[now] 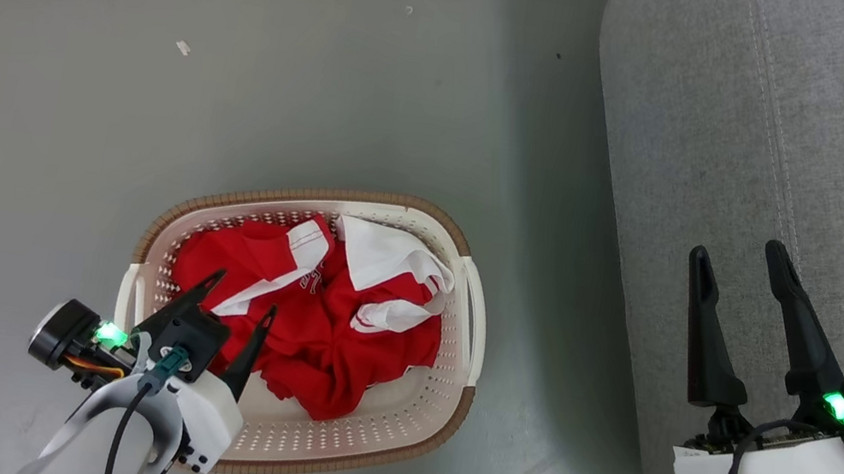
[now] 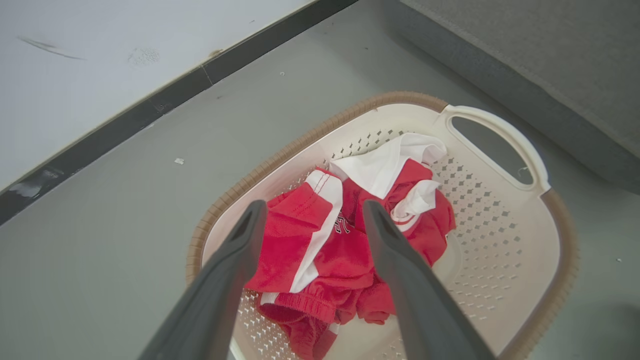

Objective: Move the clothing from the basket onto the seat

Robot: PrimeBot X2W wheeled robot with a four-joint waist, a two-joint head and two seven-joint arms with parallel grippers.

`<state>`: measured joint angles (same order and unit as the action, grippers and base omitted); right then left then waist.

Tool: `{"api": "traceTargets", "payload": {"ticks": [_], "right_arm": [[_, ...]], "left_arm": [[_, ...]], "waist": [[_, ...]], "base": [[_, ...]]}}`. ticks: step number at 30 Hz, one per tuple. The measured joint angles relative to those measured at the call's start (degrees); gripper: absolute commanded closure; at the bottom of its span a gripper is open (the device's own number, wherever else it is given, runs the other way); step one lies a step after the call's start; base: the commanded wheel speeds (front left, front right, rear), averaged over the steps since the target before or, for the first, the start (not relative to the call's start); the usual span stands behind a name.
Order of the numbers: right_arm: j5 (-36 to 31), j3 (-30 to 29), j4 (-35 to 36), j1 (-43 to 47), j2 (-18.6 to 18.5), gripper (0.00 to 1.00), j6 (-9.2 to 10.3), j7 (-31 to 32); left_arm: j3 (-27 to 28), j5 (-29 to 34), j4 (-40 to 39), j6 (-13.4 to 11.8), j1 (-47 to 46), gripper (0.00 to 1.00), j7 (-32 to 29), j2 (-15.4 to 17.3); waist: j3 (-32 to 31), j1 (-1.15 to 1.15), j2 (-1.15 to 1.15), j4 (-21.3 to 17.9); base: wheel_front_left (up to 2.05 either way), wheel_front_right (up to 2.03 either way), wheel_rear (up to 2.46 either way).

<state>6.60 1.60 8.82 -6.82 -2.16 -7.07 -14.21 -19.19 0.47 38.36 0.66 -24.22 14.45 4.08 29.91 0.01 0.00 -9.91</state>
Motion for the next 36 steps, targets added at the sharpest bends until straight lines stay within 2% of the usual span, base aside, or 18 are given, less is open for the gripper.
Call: {"api": "traceTargets", "payload": {"ticks": [15, 36], "right_arm": [[1.9, 2.8, 0.5, -5.2, 0.0, 0.00, 0.00, 0.0], [5.0, 5.2, 0.5, -10.7, 0.0, 0.00, 0.00, -0.3]], "left_arm": [[0.7, 0.7, 5.0, -0.5, -6.1, 0.00, 0.0, 2.0], [3.5, 0.9, 12.4, -3.6, -12.9, 0.00, 0.0, 6.4]], "waist": [[7.6, 0.00, 0.00, -4.9], [15.1, 0.00, 0.00, -10.4]], "base": [[0.00, 0.00, 0.00], [0.00, 0.00, 0.00]]}}
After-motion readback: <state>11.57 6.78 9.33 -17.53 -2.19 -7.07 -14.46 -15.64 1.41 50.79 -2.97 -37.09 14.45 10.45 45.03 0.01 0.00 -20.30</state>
